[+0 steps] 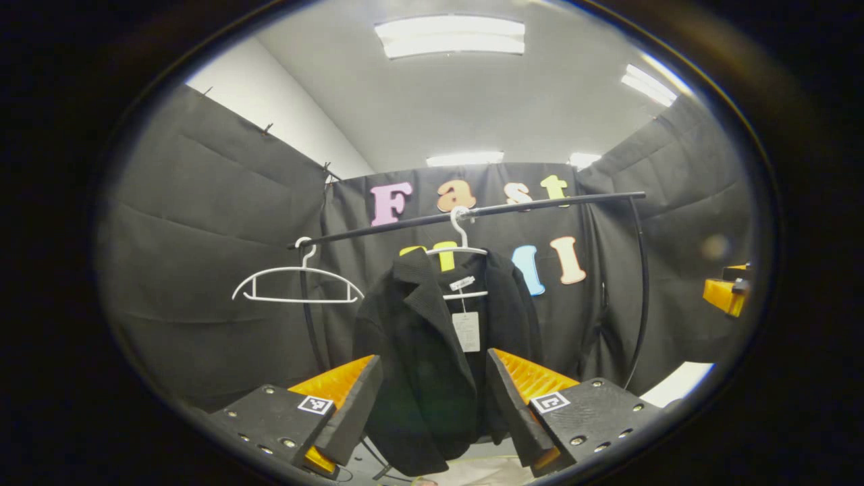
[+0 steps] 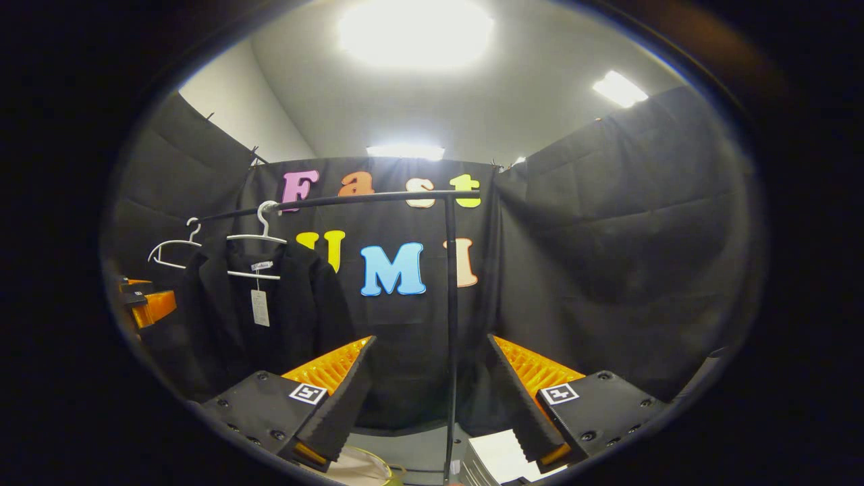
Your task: Grasp the clothes on the hanger with both hands and then place them into the laundry hamper below.
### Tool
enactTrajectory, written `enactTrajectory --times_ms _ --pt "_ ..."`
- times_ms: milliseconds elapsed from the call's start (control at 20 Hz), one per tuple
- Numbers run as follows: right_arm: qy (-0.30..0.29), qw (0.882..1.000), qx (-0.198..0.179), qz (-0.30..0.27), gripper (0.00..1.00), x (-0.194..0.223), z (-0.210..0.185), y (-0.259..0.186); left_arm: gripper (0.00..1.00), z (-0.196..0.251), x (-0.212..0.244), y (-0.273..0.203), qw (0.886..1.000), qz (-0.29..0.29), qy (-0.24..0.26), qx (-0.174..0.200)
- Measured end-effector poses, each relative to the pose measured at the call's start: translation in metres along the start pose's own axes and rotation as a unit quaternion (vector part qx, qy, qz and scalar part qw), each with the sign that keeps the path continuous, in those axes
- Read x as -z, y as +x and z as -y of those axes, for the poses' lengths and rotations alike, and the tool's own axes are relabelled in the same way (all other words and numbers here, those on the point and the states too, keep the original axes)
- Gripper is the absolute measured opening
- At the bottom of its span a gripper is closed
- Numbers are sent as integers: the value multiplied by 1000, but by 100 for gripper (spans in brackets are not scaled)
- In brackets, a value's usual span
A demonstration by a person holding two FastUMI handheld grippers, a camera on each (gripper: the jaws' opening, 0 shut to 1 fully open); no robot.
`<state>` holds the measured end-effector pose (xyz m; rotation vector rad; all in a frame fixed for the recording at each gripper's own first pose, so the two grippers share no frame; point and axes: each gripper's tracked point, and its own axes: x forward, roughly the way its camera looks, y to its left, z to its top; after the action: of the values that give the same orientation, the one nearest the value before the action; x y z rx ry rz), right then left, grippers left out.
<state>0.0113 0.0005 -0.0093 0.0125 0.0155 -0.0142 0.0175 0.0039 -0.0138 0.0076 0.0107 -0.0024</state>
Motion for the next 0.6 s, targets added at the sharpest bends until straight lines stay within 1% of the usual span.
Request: enactTrajectory --times_ms 100,300,600 --pt "2 1000 -1 -2 99 2 -3 3 90 -3 4 4 1000 -3 0 -1" --pt "5 1000 -8 -2 99 3 -18 13 90 -5 12 11 1000 -10 2 0" --pt "10 999 -30 5 99 0 -60 30 90 -13 13 26 1000 -16 -10 12"
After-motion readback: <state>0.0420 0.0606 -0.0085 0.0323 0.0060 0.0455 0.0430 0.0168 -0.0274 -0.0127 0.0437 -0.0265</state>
